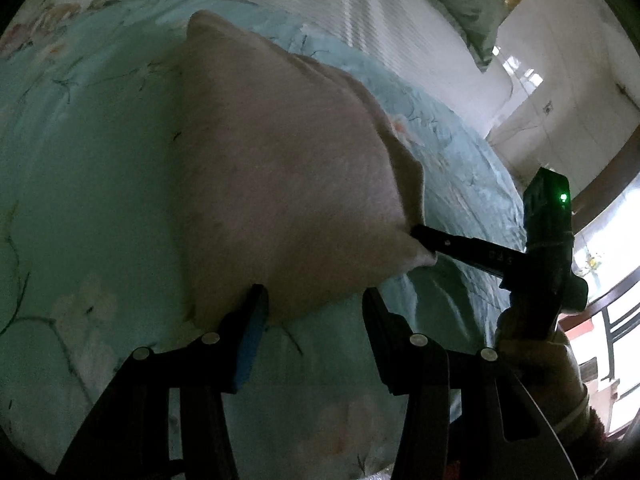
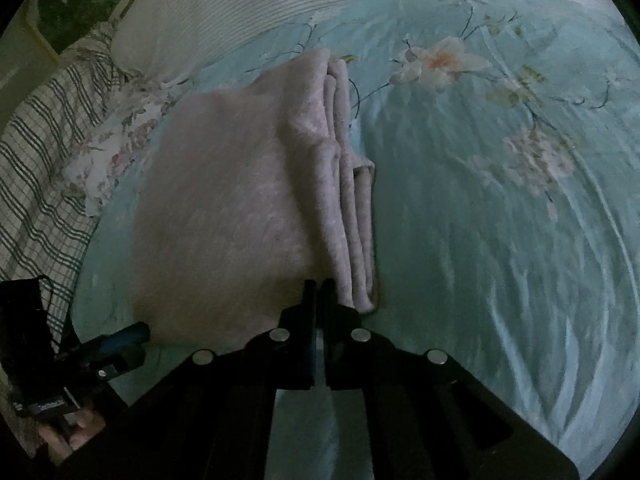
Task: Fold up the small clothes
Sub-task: 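Open both grippers and lift them away from the folded sweater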
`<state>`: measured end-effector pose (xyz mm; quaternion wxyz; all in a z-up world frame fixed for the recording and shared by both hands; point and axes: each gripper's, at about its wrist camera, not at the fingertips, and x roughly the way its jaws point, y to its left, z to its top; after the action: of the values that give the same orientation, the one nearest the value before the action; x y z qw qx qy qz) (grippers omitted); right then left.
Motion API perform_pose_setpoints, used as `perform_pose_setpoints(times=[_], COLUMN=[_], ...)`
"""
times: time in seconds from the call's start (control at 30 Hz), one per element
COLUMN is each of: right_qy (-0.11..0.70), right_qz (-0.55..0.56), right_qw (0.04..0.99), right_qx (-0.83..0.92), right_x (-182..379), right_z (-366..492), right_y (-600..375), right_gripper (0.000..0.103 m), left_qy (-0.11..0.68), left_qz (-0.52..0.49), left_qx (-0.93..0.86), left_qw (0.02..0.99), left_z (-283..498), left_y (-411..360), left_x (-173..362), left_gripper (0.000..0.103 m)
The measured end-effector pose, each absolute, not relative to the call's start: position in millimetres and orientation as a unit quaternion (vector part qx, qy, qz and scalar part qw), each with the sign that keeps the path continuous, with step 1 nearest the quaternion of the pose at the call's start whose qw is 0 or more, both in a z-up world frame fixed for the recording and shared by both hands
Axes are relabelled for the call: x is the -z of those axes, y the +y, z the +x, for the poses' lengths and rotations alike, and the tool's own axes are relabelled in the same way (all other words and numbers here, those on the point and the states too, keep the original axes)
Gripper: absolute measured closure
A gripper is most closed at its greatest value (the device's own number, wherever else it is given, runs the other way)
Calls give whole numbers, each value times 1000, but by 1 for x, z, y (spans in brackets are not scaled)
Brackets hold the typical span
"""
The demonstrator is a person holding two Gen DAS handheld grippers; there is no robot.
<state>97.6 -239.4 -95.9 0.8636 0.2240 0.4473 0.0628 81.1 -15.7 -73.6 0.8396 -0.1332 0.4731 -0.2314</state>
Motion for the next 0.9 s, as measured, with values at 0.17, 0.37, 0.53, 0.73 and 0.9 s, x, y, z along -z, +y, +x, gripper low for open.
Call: perform_pose_setpoints(times=[0.17,0.37,0.53,0.73,0.9], right_qy=[438,424,447,452,444], right_qz=[220,177,154,141,123], right_qw=[870,886,879,878,885], right_qx=[-63,-64,-66,-75,-69], right_x=[79,62,73,74,68], right_z=[80,46,25,8,-5], right_y=[-234,-212,-197,-189,-190], right_gripper=[56,30,24,20,11], left_qy=[463,463,477,480,471], left_qz=[-117,-95,-93,-58,37], left_qx=[199,116,76,62,50], left_qw=[856,874,871,873,880], left_z=[57,28,15,7,-6], left_y=[-2,33,53,45,15], left_x=[62,59,66,64,59], left_gripper=[45,22,22,22,22])
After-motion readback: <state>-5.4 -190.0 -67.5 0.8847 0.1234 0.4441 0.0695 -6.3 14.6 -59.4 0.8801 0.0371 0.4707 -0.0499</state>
